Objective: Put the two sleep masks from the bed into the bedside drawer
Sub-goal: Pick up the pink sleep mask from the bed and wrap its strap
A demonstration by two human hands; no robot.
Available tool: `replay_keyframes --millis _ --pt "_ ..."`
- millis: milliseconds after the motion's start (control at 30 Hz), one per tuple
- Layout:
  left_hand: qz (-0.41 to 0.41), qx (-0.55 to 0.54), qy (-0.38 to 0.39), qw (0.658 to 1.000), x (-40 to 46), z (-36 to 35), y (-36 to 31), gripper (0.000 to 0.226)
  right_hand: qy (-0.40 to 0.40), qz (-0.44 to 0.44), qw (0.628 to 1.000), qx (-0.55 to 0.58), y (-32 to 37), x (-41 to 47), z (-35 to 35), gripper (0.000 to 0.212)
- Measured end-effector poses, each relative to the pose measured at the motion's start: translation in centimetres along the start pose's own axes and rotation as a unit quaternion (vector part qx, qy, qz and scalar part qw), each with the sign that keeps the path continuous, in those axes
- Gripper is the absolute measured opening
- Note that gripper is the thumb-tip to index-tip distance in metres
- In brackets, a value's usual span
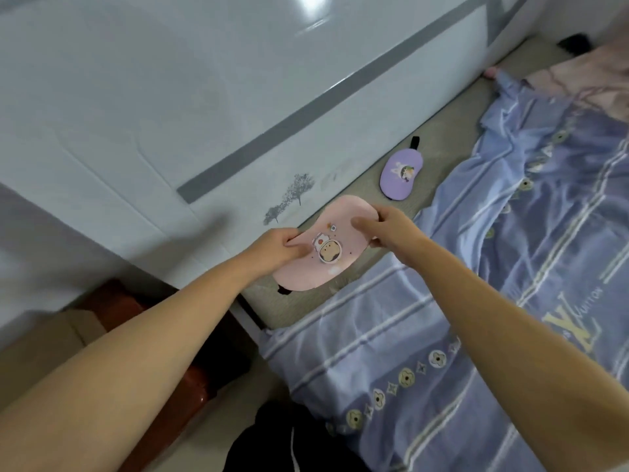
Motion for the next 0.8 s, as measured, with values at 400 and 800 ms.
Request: replay_keyframes --millis 400,800 --pt "-0.180 -0.092 0.052 0.978 -18.2 0.4 -3.8 0.021 0.045 0.190 0.943 -0.269 13.5 -17.3 -7.2 0.062" --pt "-0.199 -0.049 -0.037 0.978 -26.0 0.3 0.1 0.023 -0.094 0.166 0.980 -0.059 15.9 -26.9 -9.0 0.041"
Point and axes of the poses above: each hand's wrist, its own x-axis towards the middle knuckle, its own z-axis out of the back of the hand, y = z × x, the point moved 5 cm from there along x, towards the middle knuckle, and after that the axes turned 13 degrees about z, right-handed, at the moved point
